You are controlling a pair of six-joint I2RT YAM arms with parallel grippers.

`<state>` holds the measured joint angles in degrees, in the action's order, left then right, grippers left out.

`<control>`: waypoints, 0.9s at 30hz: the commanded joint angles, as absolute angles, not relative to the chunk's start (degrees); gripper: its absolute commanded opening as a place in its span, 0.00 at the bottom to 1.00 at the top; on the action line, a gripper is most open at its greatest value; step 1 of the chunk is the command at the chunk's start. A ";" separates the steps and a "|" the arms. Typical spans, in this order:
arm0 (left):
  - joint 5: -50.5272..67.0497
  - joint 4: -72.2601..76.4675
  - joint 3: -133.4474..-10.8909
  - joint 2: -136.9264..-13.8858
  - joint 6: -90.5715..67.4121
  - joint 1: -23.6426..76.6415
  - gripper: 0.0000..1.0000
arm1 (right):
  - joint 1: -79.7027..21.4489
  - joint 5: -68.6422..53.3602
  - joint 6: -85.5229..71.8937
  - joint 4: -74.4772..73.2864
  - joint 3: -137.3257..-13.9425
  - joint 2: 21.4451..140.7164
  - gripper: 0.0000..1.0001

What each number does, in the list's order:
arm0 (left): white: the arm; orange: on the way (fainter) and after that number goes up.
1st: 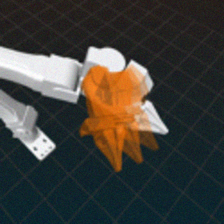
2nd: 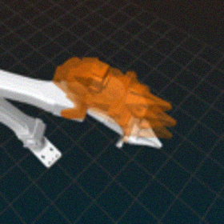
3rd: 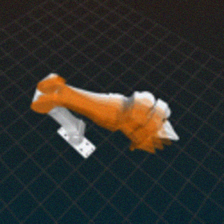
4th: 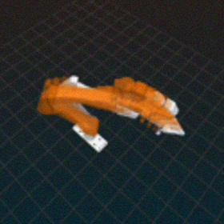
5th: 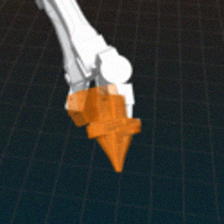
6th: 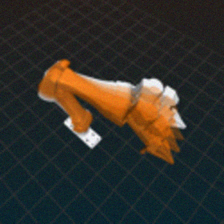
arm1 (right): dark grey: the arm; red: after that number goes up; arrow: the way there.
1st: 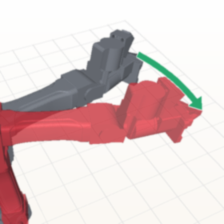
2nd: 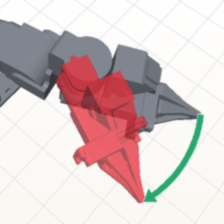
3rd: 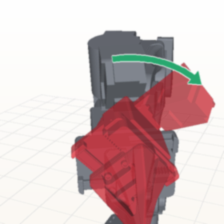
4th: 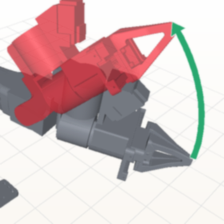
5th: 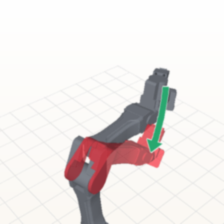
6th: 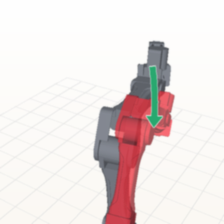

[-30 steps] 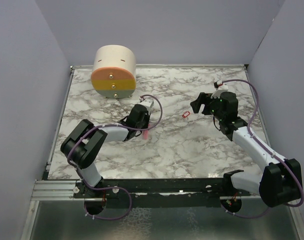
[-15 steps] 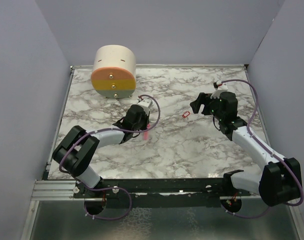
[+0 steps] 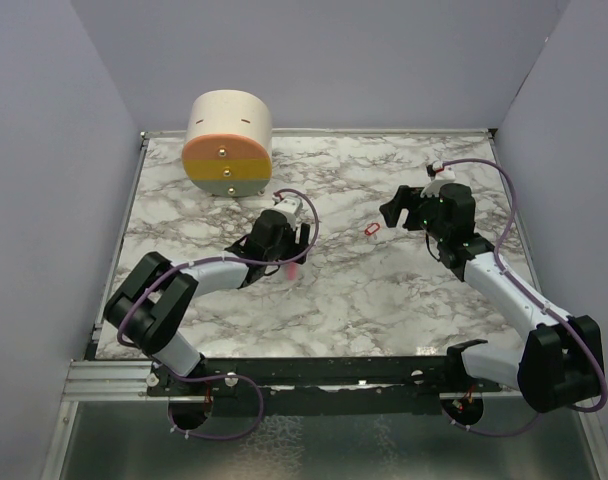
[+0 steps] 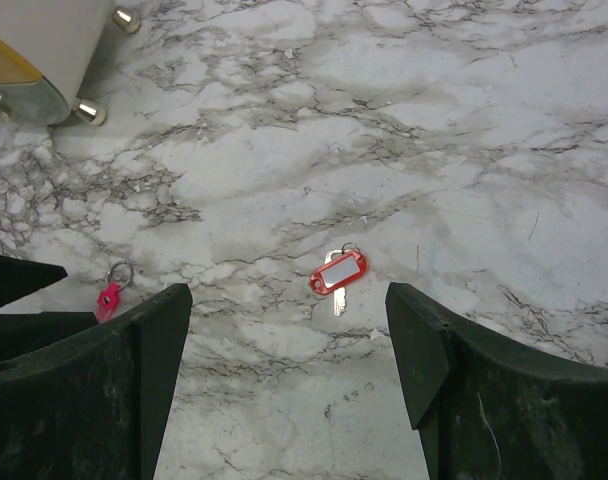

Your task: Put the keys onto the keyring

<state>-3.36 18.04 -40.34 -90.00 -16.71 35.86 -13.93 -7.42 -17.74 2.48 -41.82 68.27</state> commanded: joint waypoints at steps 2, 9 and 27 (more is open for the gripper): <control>-5.63 18.06 -40.24 -91.90 -18.41 36.04 0.74 | -14.24 -8.71 -17.30 2.12 -42.59 68.08 0.79; -4.13 18.25 -40.82 -95.00 -18.96 36.08 0.73 | -14.24 -8.36 -17.15 2.02 -42.48 67.96 0.79; -1.27 18.27 -40.57 -97.12 -17.68 36.47 0.25 | -14.24 -8.44 -17.23 2.50 -42.61 68.54 0.79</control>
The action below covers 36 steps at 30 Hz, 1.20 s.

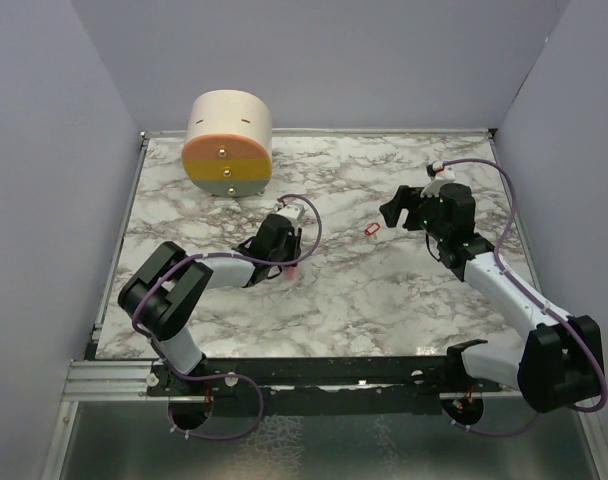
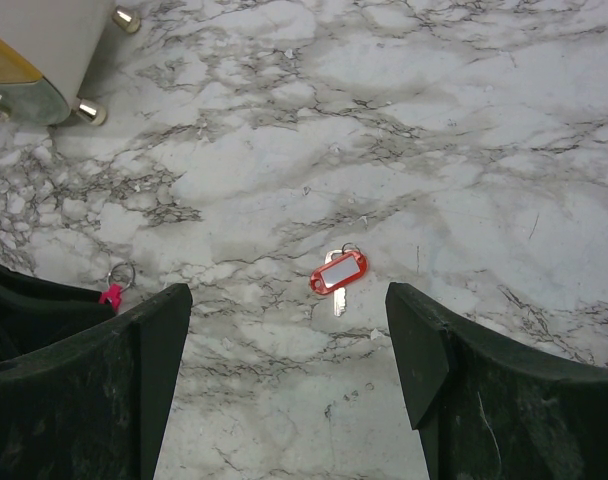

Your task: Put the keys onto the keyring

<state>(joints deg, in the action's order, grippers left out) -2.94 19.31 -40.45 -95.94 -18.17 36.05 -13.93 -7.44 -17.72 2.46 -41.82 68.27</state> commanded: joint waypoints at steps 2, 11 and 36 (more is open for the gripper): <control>-1.38 18.08 -40.86 -97.12 -17.58 36.60 0.19 | -14.24 -8.51 -17.34 2.61 -42.53 68.68 0.79; -0.77 18.11 -43.34 -97.12 -15.99 37.23 0.00 | -14.24 -8.70 -17.40 3.08 -42.53 69.41 0.79; 5.29 22.42 -43.08 -92.25 -10.02 38.96 0.00 | -14.24 -10.12 -17.50 3.54 -42.58 70.66 0.79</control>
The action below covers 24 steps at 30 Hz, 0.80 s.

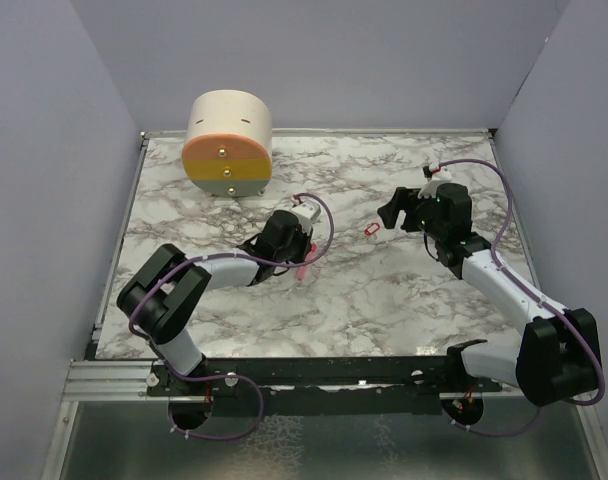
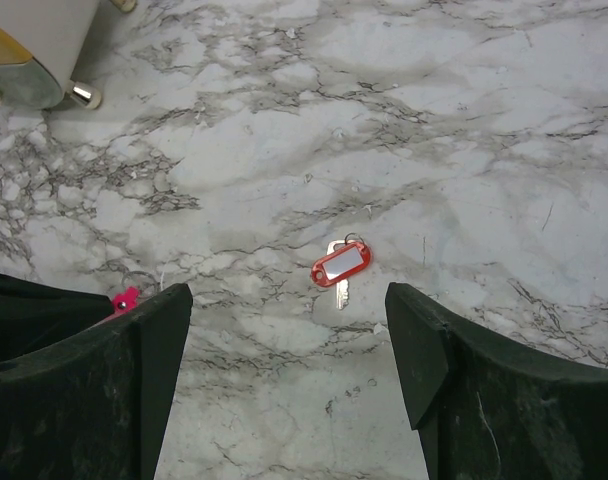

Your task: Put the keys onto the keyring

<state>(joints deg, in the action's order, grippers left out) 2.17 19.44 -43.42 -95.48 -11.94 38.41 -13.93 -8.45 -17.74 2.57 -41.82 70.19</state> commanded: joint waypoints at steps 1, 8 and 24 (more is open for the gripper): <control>5.68 22.68 -43.00 -91.87 -9.76 39.02 0.00 | -14.24 -10.33 -17.49 3.47 -42.54 70.74 0.79; 9.11 24.09 -42.71 -90.62 -8.23 39.06 0.00 | -14.24 -10.55 -17.58 3.18 -42.58 70.67 0.78; 25.90 26.10 -48.89 -101.01 -5.87 41.85 0.00 | -14.24 -8.93 -17.37 2.03 -42.47 69.62 0.78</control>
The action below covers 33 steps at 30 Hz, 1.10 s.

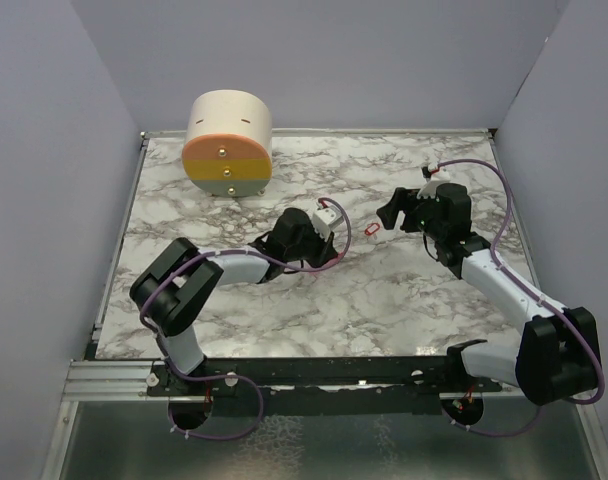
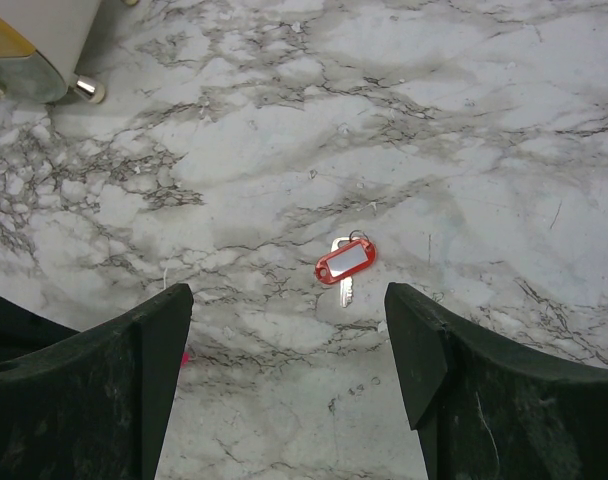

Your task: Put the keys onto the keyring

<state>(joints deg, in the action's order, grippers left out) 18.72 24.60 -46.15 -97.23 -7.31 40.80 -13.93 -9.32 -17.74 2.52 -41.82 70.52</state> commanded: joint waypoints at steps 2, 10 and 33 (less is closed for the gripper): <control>27.12 26.11 -49.51 -102.25 -5.61 42.36 0.00 | -14.24 -8.84 -17.38 2.02 -42.49 69.56 0.79; 26.56 24.57 -47.61 -101.72 -5.11 43.24 0.00 | -14.24 -8.90 -17.23 2.20 -42.51 69.92 0.79; 4.48 19.93 -46.00 -92.98 -4.01 48.62 0.53 | -14.24 -9.41 -17.45 2.38 -42.53 69.79 0.78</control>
